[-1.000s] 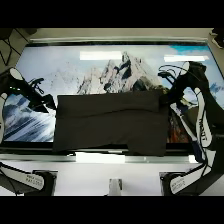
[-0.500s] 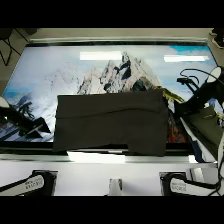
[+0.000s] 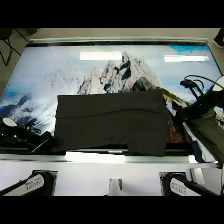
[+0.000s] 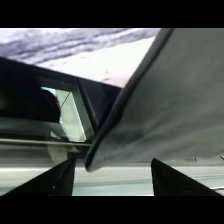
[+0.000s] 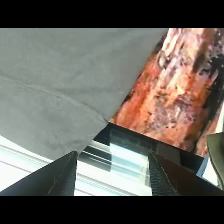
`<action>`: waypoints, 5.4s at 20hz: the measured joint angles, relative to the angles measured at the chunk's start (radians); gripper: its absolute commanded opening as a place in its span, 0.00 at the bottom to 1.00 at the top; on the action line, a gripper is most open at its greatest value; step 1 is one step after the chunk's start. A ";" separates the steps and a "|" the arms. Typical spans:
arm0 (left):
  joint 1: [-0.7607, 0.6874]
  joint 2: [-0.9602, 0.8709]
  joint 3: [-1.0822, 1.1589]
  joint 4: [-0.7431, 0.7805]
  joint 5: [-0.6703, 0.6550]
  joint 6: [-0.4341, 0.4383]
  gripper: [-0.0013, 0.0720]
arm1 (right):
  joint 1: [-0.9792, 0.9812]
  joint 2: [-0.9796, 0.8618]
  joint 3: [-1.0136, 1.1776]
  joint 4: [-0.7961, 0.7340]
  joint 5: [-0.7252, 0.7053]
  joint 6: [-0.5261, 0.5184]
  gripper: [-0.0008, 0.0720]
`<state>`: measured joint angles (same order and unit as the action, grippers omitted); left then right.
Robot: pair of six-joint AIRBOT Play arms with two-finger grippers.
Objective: Fold the shirts.
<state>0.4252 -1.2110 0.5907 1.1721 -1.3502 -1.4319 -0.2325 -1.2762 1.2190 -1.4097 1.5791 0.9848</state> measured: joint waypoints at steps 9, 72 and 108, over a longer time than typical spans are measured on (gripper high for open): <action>-0.039 -0.041 -0.053 -0.083 0.065 -0.017 0.07 | 0.000 0.011 -0.014 0.001 0.027 -0.002 0.58; -0.056 -0.233 0.844 -0.294 0.202 -0.035 0.75 | -0.063 -0.497 0.220 0.396 -0.396 -0.001 0.96; -1.152 -0.710 0.958 -0.834 0.684 0.140 0.06 | 0.080 0.256 0.223 0.363 0.008 0.121 0.05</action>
<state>-0.7265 -1.9205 1.5482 0.3378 -0.6666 -1.2922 -0.1520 -1.0206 1.4422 -1.0470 1.5867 1.1061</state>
